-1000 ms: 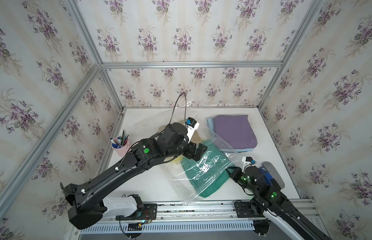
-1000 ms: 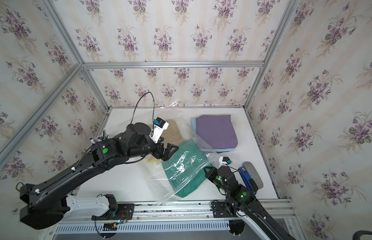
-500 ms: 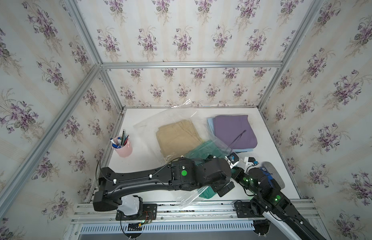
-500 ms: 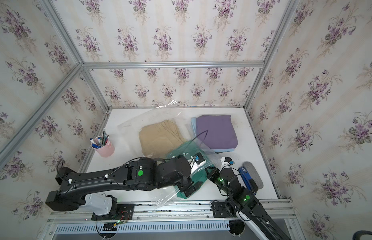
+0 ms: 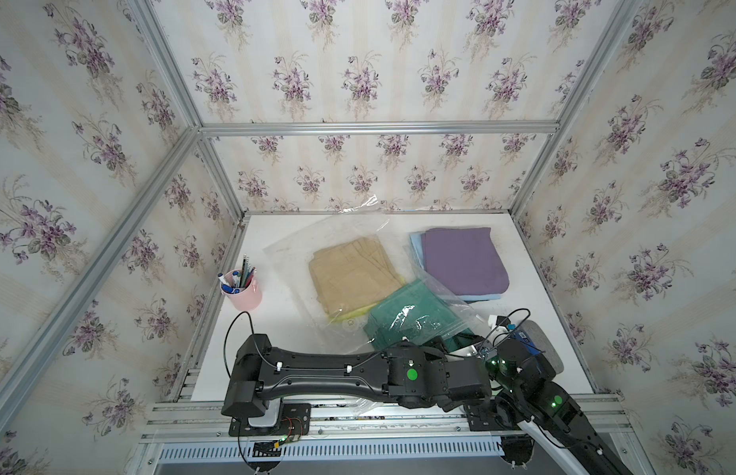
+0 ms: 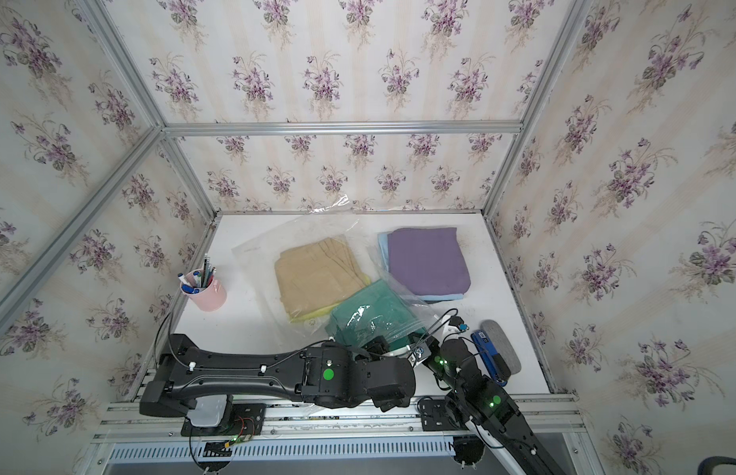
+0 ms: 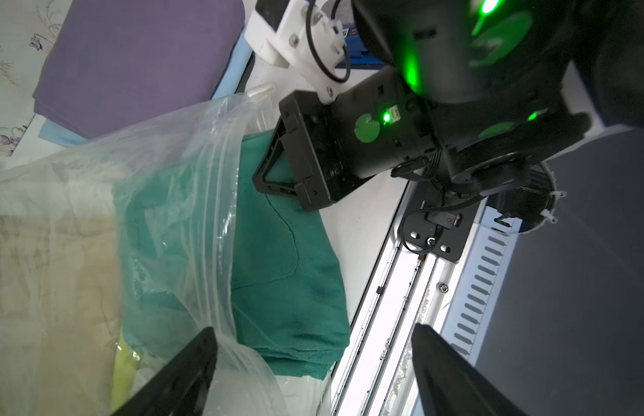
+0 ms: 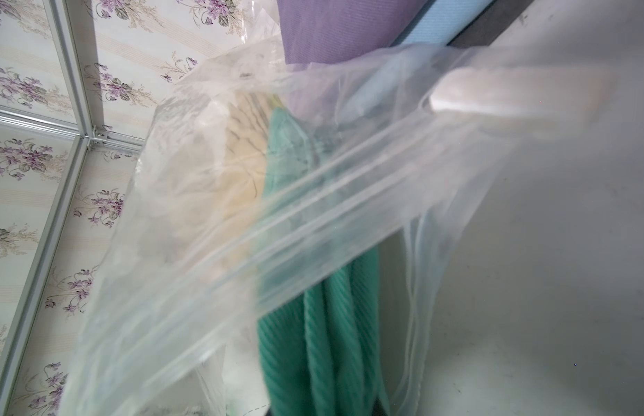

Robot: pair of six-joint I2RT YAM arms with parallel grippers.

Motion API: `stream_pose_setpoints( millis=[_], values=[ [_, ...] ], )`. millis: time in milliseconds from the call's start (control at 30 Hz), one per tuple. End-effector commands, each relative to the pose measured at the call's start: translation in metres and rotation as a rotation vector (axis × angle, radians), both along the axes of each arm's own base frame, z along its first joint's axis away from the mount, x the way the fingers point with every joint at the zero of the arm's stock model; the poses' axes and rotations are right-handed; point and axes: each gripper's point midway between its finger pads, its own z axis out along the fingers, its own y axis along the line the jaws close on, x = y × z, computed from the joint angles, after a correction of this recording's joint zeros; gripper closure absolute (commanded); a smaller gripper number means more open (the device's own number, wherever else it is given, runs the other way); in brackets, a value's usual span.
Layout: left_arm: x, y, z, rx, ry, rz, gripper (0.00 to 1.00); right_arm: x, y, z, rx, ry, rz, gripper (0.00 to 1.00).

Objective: Take the trousers out of the vacuum bag
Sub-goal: Take out the trousers from the vacuum bag.

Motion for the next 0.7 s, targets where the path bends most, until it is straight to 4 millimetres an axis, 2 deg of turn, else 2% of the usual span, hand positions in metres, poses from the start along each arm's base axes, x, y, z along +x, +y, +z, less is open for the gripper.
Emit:
stream_pose_setpoints(
  millis=[0, 67, 167, 300, 533, 667],
  values=[
    [0.011, 0.007, -0.016, 0.015, -0.034, 0.102, 0.09, 0.005, -0.003, 0.008, 0.001, -0.032, -0.025, 1.0],
    [0.013, 0.011, -0.03, 0.024, -0.034, 0.139, 0.06, 0.005, -0.003, 0.009, 0.0, -0.035, -0.026, 1.0],
    [0.005, 0.01, -0.051, 0.03, 0.021, 0.141, 0.01, 0.005, -0.003, 0.008, -0.002, -0.03, -0.024, 1.0],
    [0.004, 0.008, -0.081, 0.076, 0.041, 0.159, 0.0, 0.006, 0.0, 0.007, 0.003, -0.03, -0.017, 1.0],
    [0.003, 0.005, -0.111, 0.15, 0.052, 0.159, 0.0, 0.007, 0.001, 0.002, -0.006, -0.018, -0.013, 1.0],
    [0.014, 0.013, -0.129, 0.204, 0.052, 0.2, 0.0, 0.007, 0.002, -0.002, -0.004, -0.013, -0.011, 1.0]
  ],
)
